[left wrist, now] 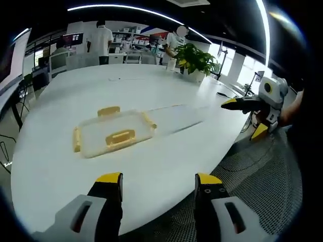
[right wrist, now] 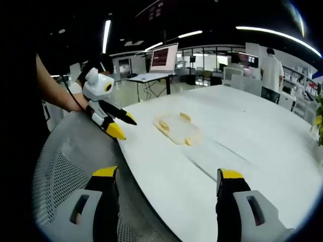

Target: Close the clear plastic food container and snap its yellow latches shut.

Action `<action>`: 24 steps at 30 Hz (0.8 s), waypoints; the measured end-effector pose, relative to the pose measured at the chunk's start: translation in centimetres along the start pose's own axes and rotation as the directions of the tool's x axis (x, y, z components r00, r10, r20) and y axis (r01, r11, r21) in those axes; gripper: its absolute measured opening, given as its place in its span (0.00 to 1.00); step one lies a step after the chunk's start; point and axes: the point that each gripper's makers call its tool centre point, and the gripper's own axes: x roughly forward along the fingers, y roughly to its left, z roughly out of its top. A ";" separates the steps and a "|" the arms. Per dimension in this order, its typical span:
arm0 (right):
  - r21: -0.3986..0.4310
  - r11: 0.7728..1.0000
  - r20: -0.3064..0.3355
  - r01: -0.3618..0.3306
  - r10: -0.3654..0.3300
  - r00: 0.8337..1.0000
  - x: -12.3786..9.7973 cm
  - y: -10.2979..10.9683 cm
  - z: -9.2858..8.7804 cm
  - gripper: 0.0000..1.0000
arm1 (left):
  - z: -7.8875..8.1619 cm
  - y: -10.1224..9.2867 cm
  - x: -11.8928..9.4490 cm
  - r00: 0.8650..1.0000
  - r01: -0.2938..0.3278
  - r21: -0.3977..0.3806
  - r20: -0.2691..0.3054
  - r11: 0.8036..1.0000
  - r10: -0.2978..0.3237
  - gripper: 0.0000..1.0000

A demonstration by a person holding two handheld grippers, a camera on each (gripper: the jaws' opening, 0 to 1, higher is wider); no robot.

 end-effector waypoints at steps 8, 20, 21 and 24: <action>0.007 1.000 0.000 0.002 -0.002 1.000 0.1 0.0 -0.2 0.82 | 0.8 0.0 -0.1 0.999 -0.005 0.012 0.053 1.000 0.005 0.63; 0.011 0.999 -0.019 -0.052 0.052 0.998 0.5 0.9 -0.2 0.88 | 2.1 -0.3 0.1 0.996 0.030 0.015 0.089 0.999 -0.032 0.82; 0.012 0.998 -0.021 -0.058 0.059 0.998 0.5 0.9 -0.1 0.87 | 2.1 -0.5 0.0 0.996 0.033 0.019 0.085 0.999 -0.034 0.80; -0.010 0.999 -0.024 -0.042 0.042 0.999 0.4 0.8 0.6 0.89 | 3.0 -0.7 -0.5 0.993 0.030 0.057 0.116 0.998 -0.036 0.75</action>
